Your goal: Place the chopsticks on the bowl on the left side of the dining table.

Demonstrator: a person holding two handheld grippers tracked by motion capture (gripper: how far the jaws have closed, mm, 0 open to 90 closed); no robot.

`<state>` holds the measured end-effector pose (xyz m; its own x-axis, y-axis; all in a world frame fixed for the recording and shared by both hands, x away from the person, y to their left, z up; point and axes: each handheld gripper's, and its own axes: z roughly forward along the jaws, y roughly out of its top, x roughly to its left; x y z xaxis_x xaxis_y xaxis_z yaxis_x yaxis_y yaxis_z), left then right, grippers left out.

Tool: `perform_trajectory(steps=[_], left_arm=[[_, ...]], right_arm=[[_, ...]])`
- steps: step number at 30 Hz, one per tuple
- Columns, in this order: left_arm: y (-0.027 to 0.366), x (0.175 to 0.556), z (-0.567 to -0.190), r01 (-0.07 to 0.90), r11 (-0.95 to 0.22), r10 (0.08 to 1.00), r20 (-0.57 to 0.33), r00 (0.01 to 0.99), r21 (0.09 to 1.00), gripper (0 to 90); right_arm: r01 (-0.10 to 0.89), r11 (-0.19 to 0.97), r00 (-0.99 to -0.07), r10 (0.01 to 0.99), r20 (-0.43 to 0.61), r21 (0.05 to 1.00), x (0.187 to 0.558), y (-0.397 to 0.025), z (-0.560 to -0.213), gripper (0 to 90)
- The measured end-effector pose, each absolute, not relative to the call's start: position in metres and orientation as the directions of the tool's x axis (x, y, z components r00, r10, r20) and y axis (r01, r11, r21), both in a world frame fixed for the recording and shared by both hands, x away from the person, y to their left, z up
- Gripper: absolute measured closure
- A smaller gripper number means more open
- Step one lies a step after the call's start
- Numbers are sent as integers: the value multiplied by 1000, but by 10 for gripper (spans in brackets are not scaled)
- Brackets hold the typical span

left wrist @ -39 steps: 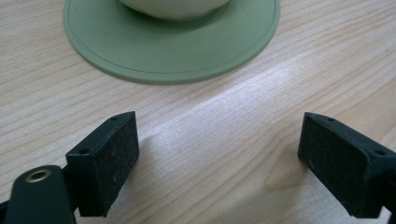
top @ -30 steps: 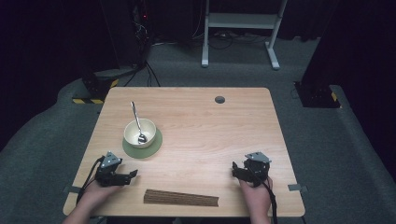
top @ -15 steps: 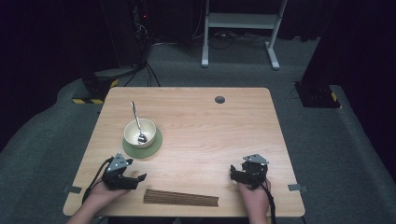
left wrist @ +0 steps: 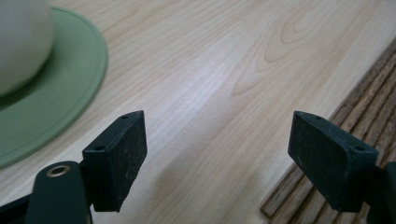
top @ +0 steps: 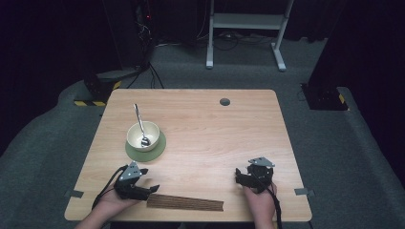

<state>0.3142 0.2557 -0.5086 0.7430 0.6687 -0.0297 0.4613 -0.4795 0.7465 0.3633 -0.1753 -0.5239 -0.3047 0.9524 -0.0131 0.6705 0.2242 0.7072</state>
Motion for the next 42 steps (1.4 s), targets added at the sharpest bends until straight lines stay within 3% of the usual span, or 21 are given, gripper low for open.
perform_trajectory(steps=[7,29,35,42], left_arm=[[247,310,-510,429,-515,627,-15,779,742,190],[243,313,-519,443,-538,619,-21,785,717,190],[247,314,-519,455,-524,643,-15,766,720,218],[241,312,-519,429,-546,614,-5,789,720,322]], right_arm=[[669,226,-307,952,-13,708,363,-175,-524,136],[668,227,-311,950,-10,709,363,-176,-524,137],[668,225,-311,950,-9,709,363,-176,-524,137],[668,226,-311,950,-9,709,363,-176,-524,137]])
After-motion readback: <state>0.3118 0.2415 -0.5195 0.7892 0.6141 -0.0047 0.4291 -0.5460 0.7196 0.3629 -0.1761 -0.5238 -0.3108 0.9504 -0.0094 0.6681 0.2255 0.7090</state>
